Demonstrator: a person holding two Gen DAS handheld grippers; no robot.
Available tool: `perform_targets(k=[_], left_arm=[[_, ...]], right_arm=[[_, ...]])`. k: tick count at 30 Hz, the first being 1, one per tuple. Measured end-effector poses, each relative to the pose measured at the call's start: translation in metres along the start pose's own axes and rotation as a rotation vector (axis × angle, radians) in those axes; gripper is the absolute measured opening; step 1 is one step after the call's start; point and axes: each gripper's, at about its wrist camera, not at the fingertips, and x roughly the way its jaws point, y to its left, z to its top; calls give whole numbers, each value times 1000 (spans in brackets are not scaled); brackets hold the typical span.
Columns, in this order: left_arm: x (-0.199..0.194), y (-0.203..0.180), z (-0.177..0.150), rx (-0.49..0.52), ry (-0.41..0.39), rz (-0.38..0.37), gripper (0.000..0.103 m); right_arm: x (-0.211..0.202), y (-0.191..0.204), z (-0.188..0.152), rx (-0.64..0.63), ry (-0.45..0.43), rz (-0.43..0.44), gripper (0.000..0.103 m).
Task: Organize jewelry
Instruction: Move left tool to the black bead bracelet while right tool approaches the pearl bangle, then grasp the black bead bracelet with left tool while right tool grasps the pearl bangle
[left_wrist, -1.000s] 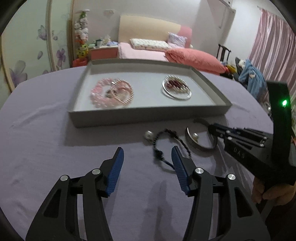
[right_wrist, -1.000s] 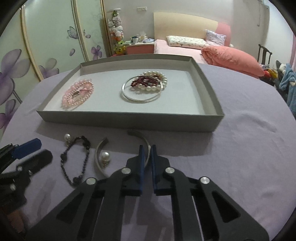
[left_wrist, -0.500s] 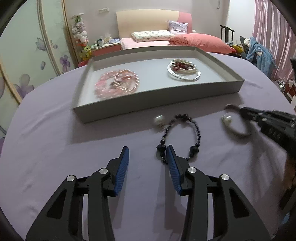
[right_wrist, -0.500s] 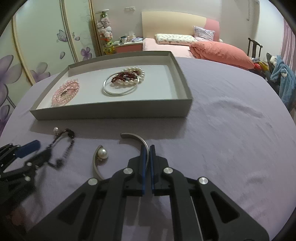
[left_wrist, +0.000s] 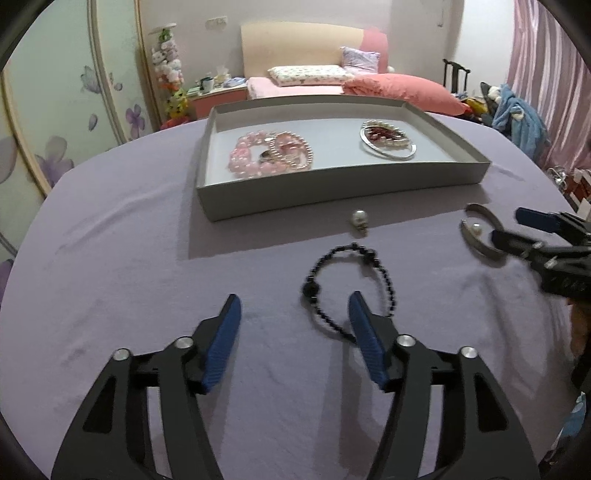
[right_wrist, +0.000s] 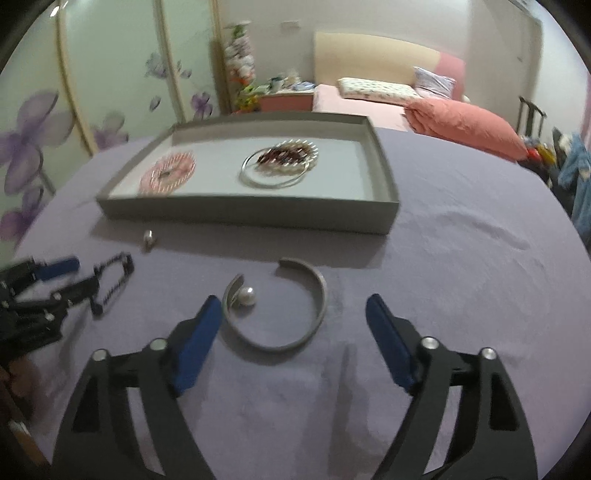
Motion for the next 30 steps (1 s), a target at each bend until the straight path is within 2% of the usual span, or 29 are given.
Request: perform_targets(k=[3, 7, 8, 10, 22, 25, 27, 29, 30], left_arm=[[-3, -6, 3, 9, -17, -11, 71], [-1, -9, 7, 11, -20, -8, 71], [0, -8, 7, 10, -18, -4, 71], [2, -8, 8, 7, -16, 9, 71], [8, -7, 6, 6, 17, 31, 57], [9, -8, 5, 7, 19, 31, 49], [9, -11, 5, 20, 10, 35, 31], [9, -11, 5, 27, 8, 41, 17], [9, -11, 5, 28, 8, 45, 14]], right_arm=[[10, 7, 0, -33, 29, -4, 84], [18, 6, 2, -25, 41, -13, 82], [18, 3, 3, -10, 40, 5, 74], [17, 2, 5, -8, 31, -12, 65], [18, 0, 6, 1, 33, -13, 66], [18, -1, 6, 4, 33, -14, 67], [19, -1, 6, 4, 33, -15, 67], [19, -1, 6, 3, 32, -14, 66], [18, -1, 5, 2, 32, -16, 66]])
